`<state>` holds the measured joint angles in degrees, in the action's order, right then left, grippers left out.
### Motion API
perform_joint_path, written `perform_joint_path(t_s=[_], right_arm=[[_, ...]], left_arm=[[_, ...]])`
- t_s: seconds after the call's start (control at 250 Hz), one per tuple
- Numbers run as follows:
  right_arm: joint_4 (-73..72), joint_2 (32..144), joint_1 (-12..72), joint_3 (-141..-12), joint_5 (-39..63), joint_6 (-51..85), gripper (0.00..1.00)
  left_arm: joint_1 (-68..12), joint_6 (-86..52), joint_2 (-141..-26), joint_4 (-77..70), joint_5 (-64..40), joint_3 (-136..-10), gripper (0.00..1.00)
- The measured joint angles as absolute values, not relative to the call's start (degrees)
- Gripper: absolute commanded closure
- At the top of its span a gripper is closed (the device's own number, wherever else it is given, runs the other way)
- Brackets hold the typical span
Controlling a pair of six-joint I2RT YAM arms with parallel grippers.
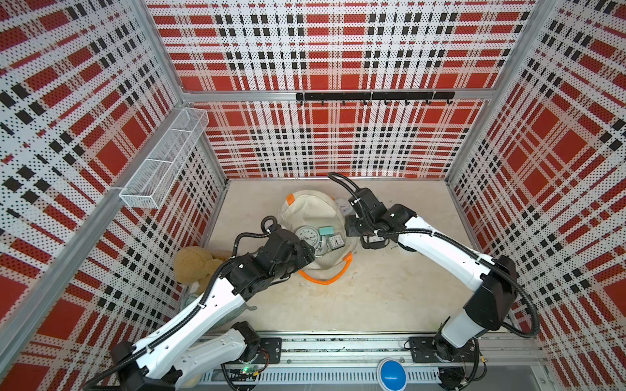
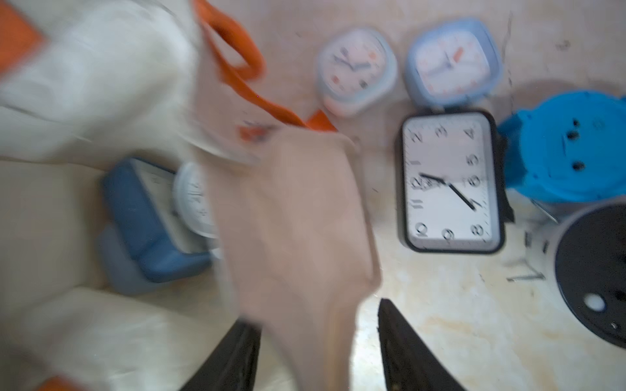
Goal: Take the alarm clock out of the canvas bag
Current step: Pick up the alarm from the canvas bag.
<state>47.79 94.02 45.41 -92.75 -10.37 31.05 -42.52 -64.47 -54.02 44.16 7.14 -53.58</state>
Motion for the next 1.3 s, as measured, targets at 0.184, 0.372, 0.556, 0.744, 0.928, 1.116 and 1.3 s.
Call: perform_joint_path(t_s=[0.184, 0.372, 0.556, 0.744, 0.928, 1.116, 1.3], right_arm=[[51.24, 100.14, 51.57, -112.95, -7.6, 31.09, 0.44], [54.39, 108.81, 53.04, -115.0, -5.63, 43.92, 0.4], [54.15, 116.97, 53.01, -110.8, -4.91, 57.17, 0.35], [53.91, 124.07, 51.99, -115.74, -6.39, 66.96, 0.3], [50.96, 124.88, 49.43, -114.19, -7.62, 77.23, 0.28], [49.93, 126.52, 47.59, -115.48, -9.21, 83.7, 0.23], [50.39, 128.7, 47.31, -116.16, -10.15, 87.92, 0.22]], left_arm=[[-42.52, -66.28, -51.7, 44.25, 7.75, -49.21, 0.29], [-42.52, -67.48, -49.41, 44.12, 8.47, -46.59, 0.29], [-42.52, -67.88, -47.83, 42.98, 8.64, -45.3, 0.29], [-42.52, -67.9, -45.63, 42.76, 8.91, -43.99, 0.29], [-42.26, -67.59, -44.36, 42.54, 8.86, -43.97, 0.29], [-40.99, -66.87, -44.51, 41.76, 8.29, -43.92, 0.28], [-39.57, -65.71, -46.04, 40.34, 6.83, -43.92, 0.28]])
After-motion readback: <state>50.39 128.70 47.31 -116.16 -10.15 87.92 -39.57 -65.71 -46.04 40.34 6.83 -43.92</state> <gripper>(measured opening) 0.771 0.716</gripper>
